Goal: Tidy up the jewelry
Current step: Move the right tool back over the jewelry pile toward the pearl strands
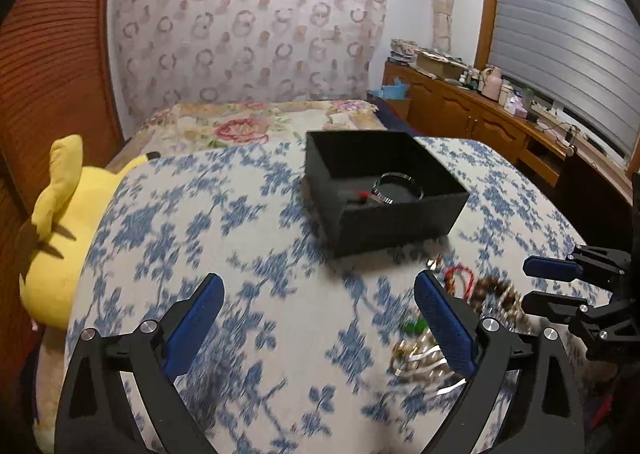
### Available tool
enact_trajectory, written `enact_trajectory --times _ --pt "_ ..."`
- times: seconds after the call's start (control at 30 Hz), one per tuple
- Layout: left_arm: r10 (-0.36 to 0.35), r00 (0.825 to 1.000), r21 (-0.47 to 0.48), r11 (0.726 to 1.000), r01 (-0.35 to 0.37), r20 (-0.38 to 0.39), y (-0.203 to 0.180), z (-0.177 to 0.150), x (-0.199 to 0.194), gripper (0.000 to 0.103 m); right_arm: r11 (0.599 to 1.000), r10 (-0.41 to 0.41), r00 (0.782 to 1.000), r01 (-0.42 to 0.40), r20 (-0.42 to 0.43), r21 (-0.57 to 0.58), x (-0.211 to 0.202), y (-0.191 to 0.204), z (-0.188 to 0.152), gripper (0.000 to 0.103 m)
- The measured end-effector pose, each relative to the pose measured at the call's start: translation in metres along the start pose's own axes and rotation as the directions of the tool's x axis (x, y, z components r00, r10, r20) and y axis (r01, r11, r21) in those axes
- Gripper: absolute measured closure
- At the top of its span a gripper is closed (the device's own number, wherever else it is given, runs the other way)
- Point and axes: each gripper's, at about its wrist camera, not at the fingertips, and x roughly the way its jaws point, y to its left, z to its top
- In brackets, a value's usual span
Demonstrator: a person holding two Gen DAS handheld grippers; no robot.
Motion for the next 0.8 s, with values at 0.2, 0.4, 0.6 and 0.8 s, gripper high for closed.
enact_trajectory --times 0.2,0.4,0.6,0.8 --pt "0.010 1.000 -0.016 1.000 -0.010 -0.011 0.007 -0.013 -0.007 0.011 0.999 0.020 0.999 -0.022 -0.031 -0.037 0.007 0.019 -0.004 0.056" --pt "0.001 1.000 -0.024 1.000 -0.001 -0.006 0.008 -0.019 -0.013 0.011 0.996 0.003 0.999 -0.008 -0.050 -0.093 0.011 0.031 -0.006 0.049" --pt "-0.014 1.000 -0.019 1.000 0.014 -0.002 0.002 -0.022 -0.017 0.011 0.991 -0.019 0.997 0.009 -0.073 -0.133 0.019 0.036 -0.005 0.036" --pt "-0.018 1.000 -0.015 1.000 0.018 -0.007 -0.002 -0.021 -0.015 0.011 0.985 -0.038 0.993 0.019 -0.110 -0.171 0.032 0.039 -0.007 0.028"
